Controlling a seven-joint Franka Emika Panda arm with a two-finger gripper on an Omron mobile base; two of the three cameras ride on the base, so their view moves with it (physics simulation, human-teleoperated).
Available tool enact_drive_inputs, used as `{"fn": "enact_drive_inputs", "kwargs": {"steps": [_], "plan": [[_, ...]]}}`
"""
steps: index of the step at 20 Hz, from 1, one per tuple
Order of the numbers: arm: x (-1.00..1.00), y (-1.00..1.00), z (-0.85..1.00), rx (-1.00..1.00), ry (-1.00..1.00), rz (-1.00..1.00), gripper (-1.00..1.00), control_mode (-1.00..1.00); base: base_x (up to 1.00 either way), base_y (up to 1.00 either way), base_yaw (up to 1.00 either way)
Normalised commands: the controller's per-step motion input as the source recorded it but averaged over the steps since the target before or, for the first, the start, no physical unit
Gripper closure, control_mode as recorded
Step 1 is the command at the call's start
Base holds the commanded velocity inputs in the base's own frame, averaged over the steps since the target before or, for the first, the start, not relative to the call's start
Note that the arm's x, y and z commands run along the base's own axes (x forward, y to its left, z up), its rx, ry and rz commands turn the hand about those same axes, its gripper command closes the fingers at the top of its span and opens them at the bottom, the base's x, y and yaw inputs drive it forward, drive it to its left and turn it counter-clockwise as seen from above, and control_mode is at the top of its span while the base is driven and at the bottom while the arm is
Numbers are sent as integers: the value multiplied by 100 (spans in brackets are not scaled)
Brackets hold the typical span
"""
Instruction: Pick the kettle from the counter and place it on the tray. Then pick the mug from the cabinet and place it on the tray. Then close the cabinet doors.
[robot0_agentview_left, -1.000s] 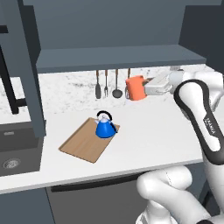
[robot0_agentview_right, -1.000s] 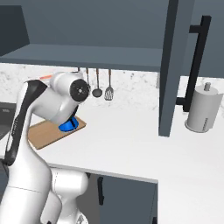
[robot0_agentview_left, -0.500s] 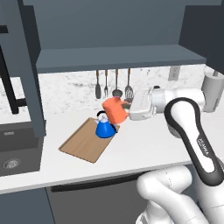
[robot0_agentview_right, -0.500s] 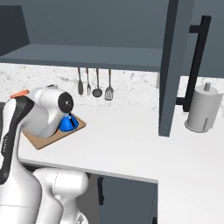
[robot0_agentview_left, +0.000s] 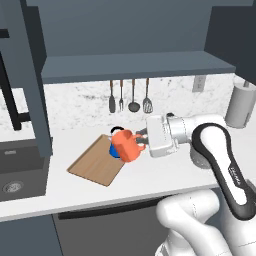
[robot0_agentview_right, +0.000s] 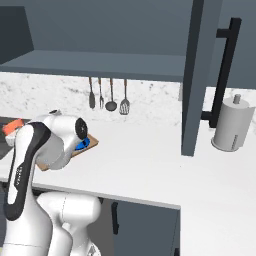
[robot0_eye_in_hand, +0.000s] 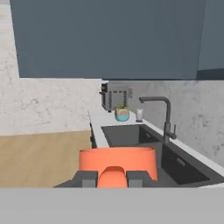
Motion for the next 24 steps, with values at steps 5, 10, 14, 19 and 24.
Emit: {"fn": "enact_drive_inputs", "kwargs": {"steps": [5,10,14,19,24], "plan": [[-6,2,-39,0,-2,15,100,-100,0,0,0],[0,0,-41,2,-5,1,100,-100,0,0,0],[0,8,-38,5,-7,-2,100,-100,0,0,0],[0,15,-42,6,-3,-6,100,-100,0,0,0],[0,11,-43,8,-3,-4,100,-100,0,0,0]]}}
